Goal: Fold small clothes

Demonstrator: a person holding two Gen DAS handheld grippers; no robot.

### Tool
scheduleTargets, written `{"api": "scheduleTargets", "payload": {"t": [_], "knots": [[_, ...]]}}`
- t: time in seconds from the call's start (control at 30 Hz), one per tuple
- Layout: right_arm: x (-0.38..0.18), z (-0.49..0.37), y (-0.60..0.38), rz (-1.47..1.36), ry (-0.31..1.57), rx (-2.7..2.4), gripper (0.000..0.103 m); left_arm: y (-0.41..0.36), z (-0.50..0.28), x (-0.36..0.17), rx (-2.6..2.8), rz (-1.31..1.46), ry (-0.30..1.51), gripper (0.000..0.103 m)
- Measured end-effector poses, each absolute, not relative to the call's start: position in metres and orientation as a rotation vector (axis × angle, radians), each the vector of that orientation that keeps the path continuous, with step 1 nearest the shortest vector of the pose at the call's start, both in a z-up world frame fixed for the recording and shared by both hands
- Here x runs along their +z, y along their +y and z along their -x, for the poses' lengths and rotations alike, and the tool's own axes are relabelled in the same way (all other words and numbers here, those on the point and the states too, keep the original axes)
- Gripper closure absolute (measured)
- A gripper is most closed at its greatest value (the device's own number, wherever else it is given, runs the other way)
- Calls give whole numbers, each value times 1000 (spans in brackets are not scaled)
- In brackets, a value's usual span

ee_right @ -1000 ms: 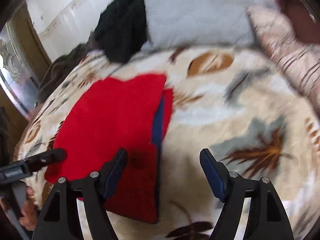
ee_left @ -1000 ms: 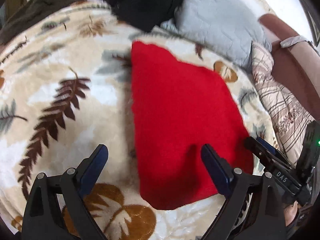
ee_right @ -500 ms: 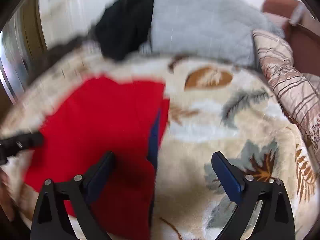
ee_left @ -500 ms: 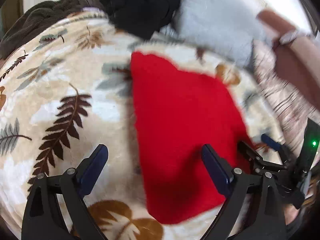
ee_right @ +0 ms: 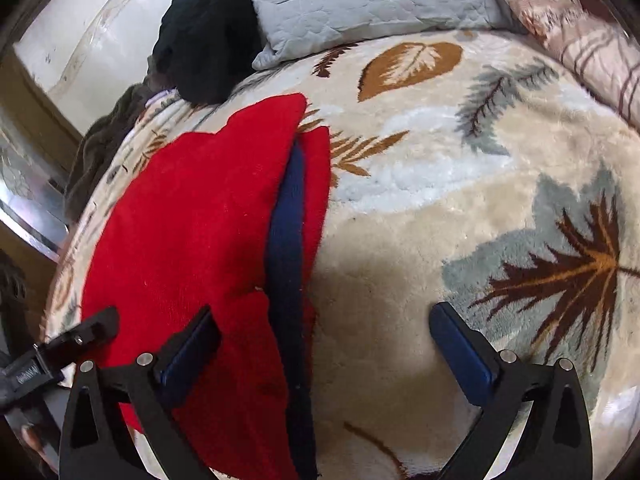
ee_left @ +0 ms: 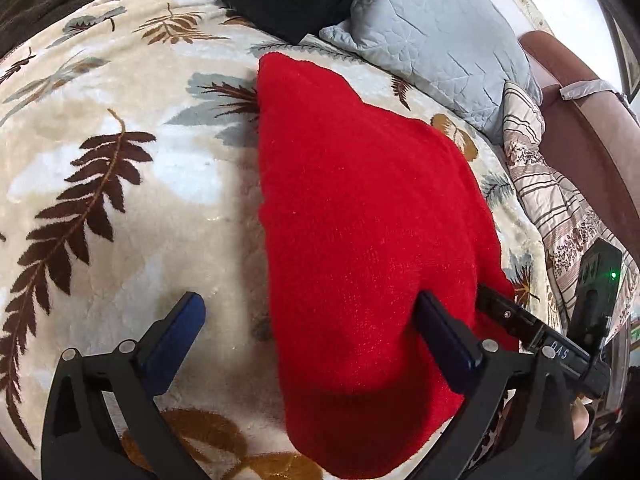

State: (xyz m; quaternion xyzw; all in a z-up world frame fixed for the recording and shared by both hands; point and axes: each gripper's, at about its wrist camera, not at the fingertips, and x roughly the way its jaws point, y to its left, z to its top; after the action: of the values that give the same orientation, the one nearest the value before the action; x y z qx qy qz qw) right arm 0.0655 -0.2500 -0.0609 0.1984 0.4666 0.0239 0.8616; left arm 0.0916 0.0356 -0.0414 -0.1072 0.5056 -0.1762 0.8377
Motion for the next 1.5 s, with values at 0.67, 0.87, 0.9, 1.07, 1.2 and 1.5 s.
{"api": "scheduleTargets", "payload": {"t": [0.67,0.87,0.9,1.07,1.2,1.5], "knots": [[-17,-13,-219,-21,906,-128,0,39,-27,-1,-182,47,879,0],[-14,22,-224,-84,888,-53,0,39,-13,-4,-154,41,898,0],[-11,25,-225,-80,868,-64,0,38,-11,-4,-151,32,901,0],[0,34,-229,-75,791,-107,0,31,-1,-6,-112,-47,898,0],[5,36,-225,-44,758,-130,0,31,4,-6,-93,-61,889,0],[14,46,-207,91,677,-137,0,27,12,-2,-59,-114,853,0]]}}
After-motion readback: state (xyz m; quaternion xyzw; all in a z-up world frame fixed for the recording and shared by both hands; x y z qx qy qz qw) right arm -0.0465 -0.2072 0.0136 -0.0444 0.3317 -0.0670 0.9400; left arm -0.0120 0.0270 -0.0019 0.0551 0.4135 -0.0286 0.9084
